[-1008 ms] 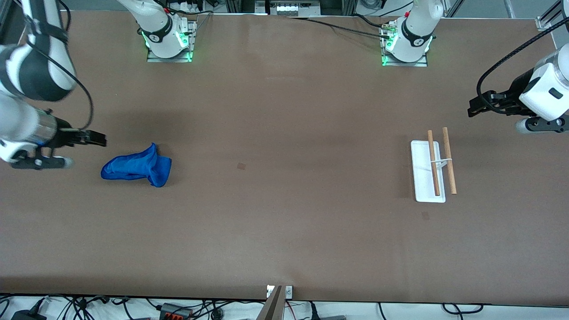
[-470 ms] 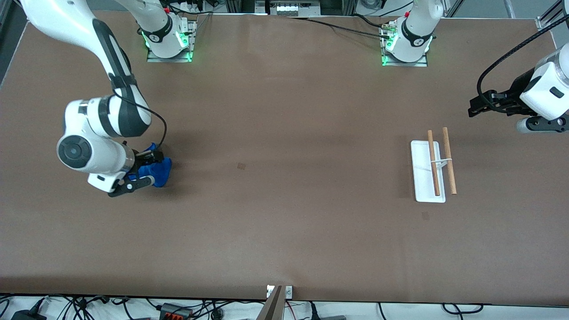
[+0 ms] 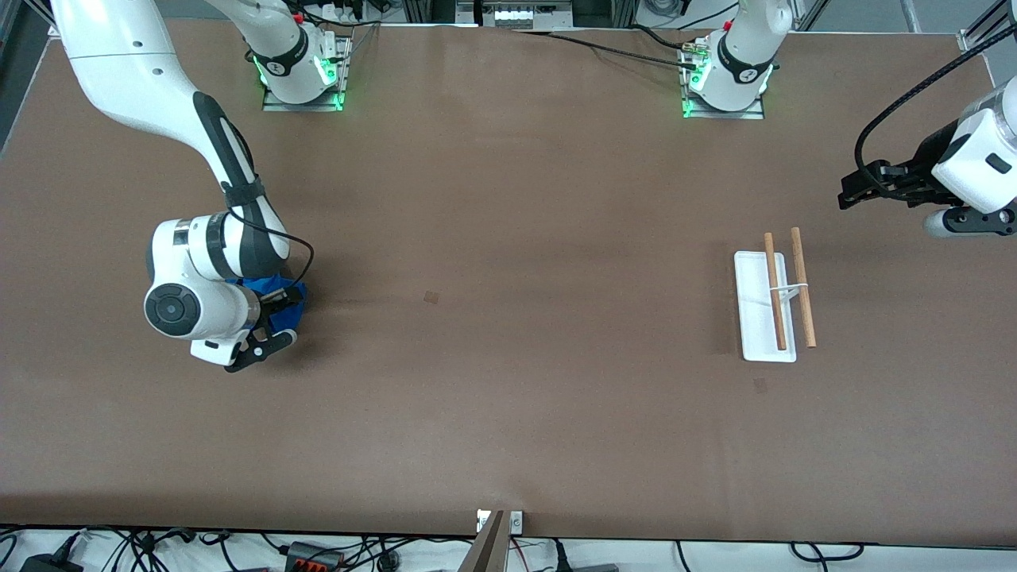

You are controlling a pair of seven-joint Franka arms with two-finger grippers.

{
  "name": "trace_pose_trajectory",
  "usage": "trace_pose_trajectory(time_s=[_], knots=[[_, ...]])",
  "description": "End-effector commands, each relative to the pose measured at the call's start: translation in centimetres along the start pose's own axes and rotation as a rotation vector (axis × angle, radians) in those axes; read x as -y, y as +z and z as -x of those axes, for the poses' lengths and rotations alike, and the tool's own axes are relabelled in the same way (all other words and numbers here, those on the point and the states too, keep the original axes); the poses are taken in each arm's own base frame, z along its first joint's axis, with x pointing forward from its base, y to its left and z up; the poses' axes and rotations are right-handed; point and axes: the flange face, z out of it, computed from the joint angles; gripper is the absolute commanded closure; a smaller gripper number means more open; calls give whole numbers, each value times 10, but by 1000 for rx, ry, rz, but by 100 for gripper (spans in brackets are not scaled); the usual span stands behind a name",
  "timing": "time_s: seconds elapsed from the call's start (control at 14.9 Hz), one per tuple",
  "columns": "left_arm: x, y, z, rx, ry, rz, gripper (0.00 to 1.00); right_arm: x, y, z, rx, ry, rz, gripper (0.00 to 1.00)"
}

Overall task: Pass towel and hang on rack
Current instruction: 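Grasp the blue towel with the right gripper and lift it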

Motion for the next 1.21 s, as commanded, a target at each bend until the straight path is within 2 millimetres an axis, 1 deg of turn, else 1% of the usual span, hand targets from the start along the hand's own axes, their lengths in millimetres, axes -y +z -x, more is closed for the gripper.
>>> trace_pose_trajectory(time_s=[0.0, 0.07, 0.13, 0.2, 0.27, 0.4, 0.47, 0.54, 0.74, 0.81, 0.87, 0.94, 1.01, 1.08, 1.14], knots=[[-5, -8, -3, -8, 29, 17, 0, -1, 3, -5, -2, -25, 9, 9], [-6, -8, -3, -7, 30, 15, 0, 0, 3, -5, -2, -24, 8, 21], [-6, -8, -3, -7, 29, 15, 0, 0, 3, -5, -1, -24, 7, 42], [-7, -8, -3, -4, 32, 15, 0, 1, 4, -5, 1, -25, 7, 60], [-5, -8, -3, -4, 29, 15, 0, 1, 5, -5, 5, -26, 6, 76], [-4, -7, -2, 4, 28, 16, 0, 1, 4, -5, 6, -25, 4, 97], [-4, -7, -2, 4, 28, 16, 0, 1, 4, -5, 8, -23, 3, 100], [-3, -5, -2, 8, 37, 16, 0, 1, 2, -5, 2, -18, 1, 100], [3, -5, -2, 11, 58, 17, 0, -3, -18, -9, -20, -10, -2, 100], [3, -3, -2, 20, 64, 17, 0, -3, -34, -13, -31, -10, -4, 100], [3, 0, -3, 31, 66, 17, 0, 2, -52, -16, -39, -9, -21, 100], [3, 4, -4, 47, 66, 17, 0, 4, -81, -18, -62, -1, -42, 100], [3, 3, -3, 52, 66, 17, 0, 9, -105, -19, -81, 1, -63, 100], [3, 4, -3, 55, 66, 16, 0, 16, -131, -21, -111, -2, -92, 100], [4, 4, -3, 57, 63, 16, 0, 32, -153, -25, -147, -22, -127, 100]])
